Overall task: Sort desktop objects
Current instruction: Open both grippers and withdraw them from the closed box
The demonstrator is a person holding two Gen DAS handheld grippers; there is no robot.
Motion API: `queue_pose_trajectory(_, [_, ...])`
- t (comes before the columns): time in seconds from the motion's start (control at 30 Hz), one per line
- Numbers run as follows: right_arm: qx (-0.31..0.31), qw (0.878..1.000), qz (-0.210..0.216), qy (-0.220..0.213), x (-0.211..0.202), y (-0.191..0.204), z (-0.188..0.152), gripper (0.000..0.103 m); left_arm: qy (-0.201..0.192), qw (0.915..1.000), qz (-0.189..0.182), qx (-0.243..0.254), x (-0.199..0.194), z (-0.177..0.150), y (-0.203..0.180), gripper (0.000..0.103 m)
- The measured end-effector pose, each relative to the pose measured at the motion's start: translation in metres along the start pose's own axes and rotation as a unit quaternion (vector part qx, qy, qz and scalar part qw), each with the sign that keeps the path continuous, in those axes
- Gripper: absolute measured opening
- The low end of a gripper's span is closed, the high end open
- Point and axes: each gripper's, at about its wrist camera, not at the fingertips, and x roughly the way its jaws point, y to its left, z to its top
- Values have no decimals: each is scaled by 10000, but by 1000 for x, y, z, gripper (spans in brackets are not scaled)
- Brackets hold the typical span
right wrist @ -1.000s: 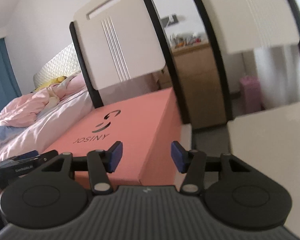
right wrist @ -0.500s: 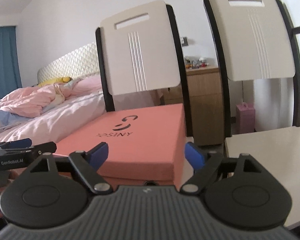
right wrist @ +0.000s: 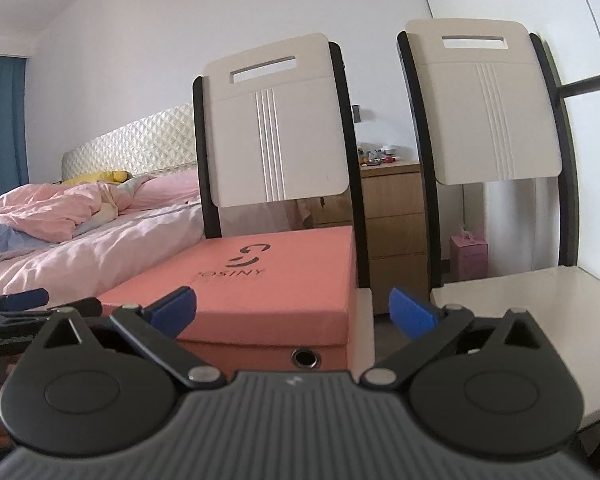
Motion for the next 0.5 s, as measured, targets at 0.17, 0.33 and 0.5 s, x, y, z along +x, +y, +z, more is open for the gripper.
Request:
queue_pose_trajectory(0.17, [-97,9998,-129,-99,-1,2,0,103,14,10000,49,-70,1,-2,4,103])
queue_pose_trajectory(0.33, [-82,9997,-236,10,5,2,-1,103,77,9999,116,-4,2,-4,2,103])
queue_pose_trajectory(0.5, [-134,9995,-292,73,7,4,-3,103,100,9999,139,8,2,-4,1,103])
